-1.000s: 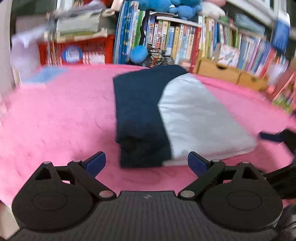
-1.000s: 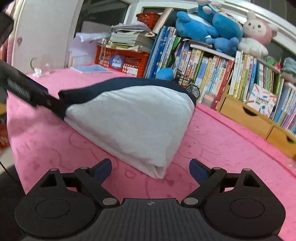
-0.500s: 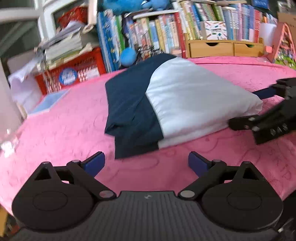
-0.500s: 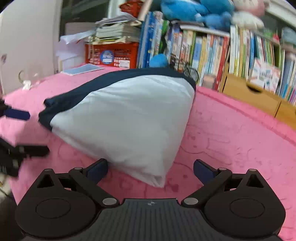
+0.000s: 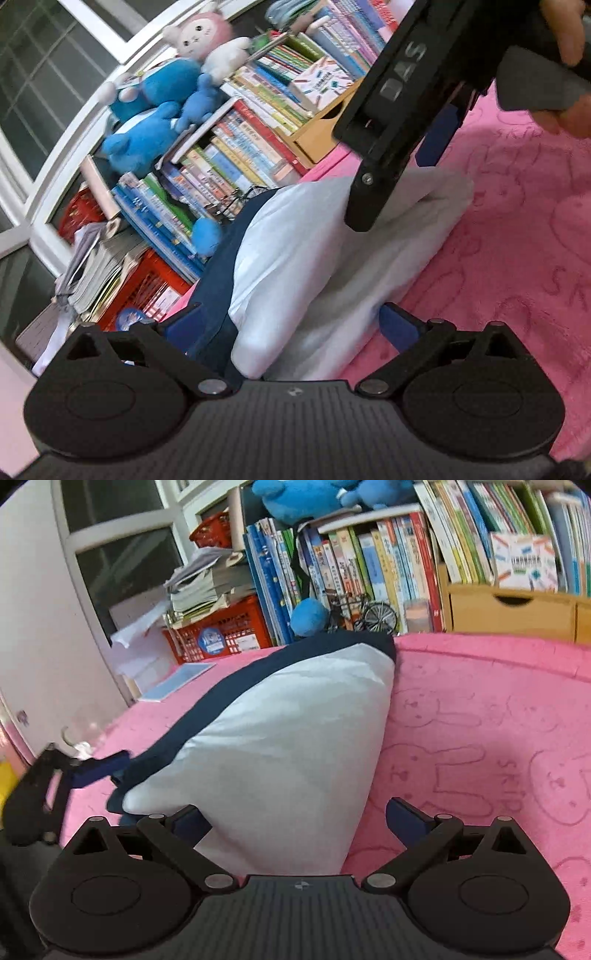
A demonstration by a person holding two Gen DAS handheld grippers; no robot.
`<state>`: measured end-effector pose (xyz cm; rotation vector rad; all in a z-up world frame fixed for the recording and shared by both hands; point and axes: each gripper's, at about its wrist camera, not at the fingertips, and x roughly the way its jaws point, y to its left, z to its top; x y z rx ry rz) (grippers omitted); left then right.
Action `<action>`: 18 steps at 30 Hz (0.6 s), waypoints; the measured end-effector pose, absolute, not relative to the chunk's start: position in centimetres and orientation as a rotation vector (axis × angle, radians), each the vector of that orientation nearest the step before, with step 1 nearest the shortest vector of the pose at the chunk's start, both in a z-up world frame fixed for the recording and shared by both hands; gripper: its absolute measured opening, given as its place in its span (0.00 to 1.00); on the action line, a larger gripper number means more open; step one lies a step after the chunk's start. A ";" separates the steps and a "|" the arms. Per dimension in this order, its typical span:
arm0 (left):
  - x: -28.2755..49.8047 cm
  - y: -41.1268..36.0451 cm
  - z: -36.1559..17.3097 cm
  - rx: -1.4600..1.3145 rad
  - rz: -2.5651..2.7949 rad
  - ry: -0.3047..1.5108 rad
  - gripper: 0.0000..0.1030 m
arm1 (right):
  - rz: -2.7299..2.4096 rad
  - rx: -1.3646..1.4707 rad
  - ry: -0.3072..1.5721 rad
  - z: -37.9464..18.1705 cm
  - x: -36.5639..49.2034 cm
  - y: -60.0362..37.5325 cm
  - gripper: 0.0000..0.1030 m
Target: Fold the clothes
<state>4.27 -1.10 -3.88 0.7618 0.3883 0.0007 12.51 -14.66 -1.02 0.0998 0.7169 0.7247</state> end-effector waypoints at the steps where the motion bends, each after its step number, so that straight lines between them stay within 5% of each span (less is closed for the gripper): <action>1: 4.4 -1.0 -3.9 0.771 0.000 0.388 1.00 | 0.744 0.114 0.737 -1.0 12.7 -15.0 0.97; 6: 4.3 0.6 -2.6 0.726 0.055 0.324 1.00 | 0.784 0.005 0.673 -1.1 10.7 -16.3 0.97; 12: 5.4 2.3 -0.2 0.578 0.011 0.391 1.00 | 0.749 -0.757 0.231 -2.2 3.5 -10.9 0.97; 18: 5.3 4.8 1.7 0.406 -0.039 0.431 1.00 | 0.826 -1.001 0.102 -4.4 3.7 -5.6 0.90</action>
